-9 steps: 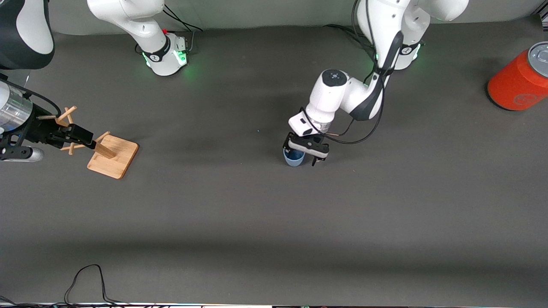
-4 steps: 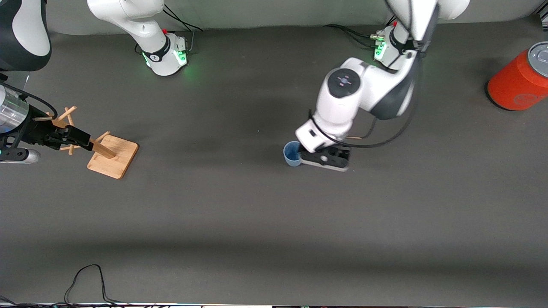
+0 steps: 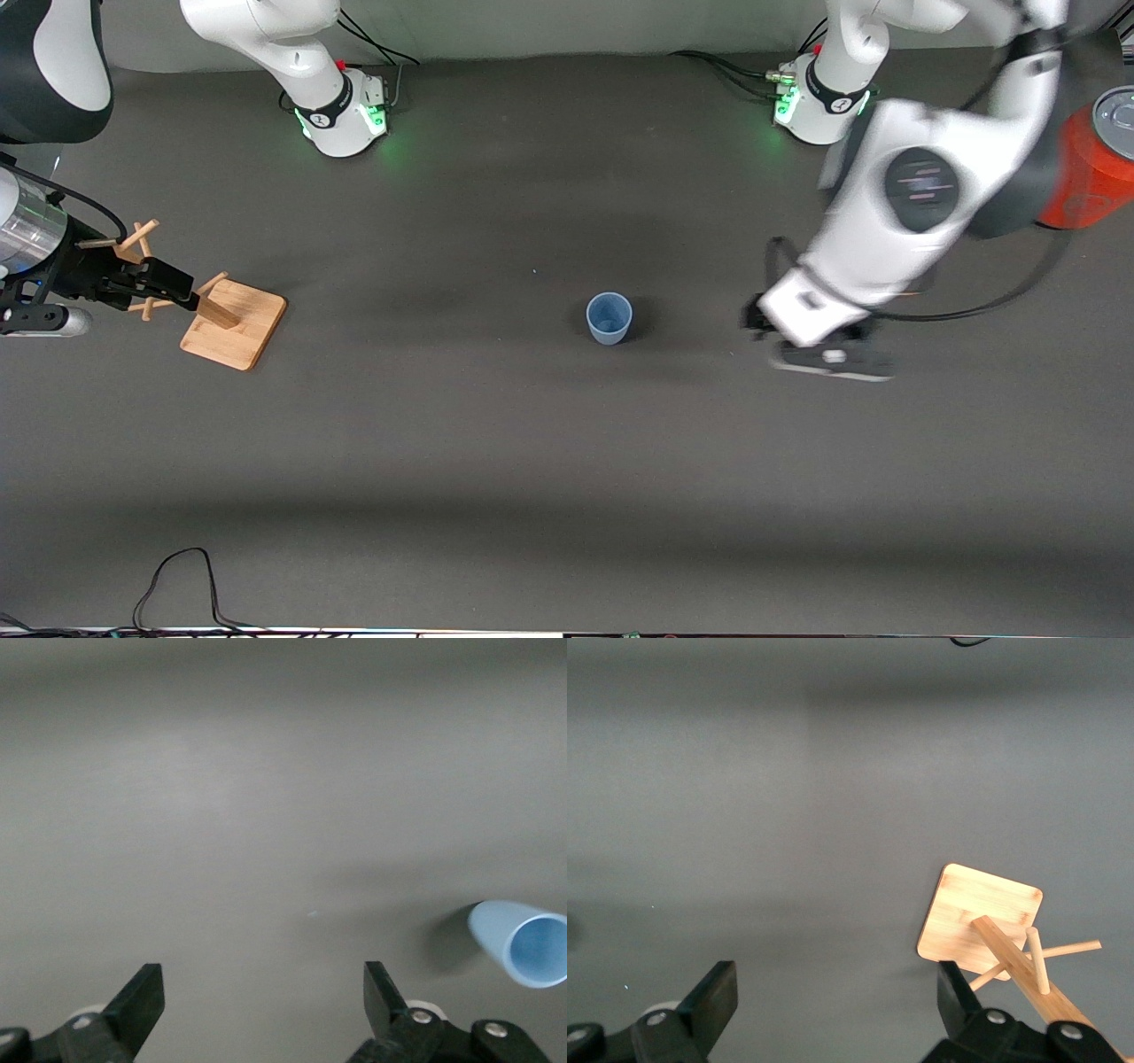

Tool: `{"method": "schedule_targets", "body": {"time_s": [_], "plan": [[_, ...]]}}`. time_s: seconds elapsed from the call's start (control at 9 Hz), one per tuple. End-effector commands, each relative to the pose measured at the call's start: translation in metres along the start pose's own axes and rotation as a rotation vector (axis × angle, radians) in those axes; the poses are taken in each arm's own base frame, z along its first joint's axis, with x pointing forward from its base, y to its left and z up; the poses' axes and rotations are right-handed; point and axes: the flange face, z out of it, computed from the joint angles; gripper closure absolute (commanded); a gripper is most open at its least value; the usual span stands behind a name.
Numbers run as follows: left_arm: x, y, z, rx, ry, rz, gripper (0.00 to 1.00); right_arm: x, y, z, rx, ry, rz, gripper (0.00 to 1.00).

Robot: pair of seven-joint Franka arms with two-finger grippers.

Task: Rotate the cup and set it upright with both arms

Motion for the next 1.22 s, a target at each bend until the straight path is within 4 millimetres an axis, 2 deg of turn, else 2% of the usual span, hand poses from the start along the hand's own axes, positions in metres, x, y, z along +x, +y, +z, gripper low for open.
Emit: {"method": "schedule_targets", "body": {"time_s": [0.0,0.11,0.22,0.56,0.67,1.11], "plan": [[-0.021,-0.081,-0.030,-0.023,-0.042,0.002,0.00,0.000,0.005,-0.014,-0.007,0.011,-0.010,0.00],[-0.030,-0.115,-0.039,-0.030,-0.048,-0.009,0.00,0.001,0.005,-0.015,-0.007,0.012,-0.008,0.00],[-0.042,-0.133,-0.047,-0.035,-0.069,-0.017,0.00,0.001,0.005,-0.014,-0.008,0.011,-0.007,0.00],[-0.058,-0.212,-0.053,-0.034,-0.080,-0.114,0.00,0.001,0.005,-0.014,-0.008,0.011,0.007,0.00],[-0.059,-0.218,-0.058,-0.032,-0.081,-0.121,0.00,0.002,0.006,-0.012,-0.009,0.007,0.027,0.00],[-0.057,-0.212,-0.058,-0.037,-0.083,-0.113,0.00,0.002,0.008,-0.009,-0.010,0.001,0.032,0.00]]}}
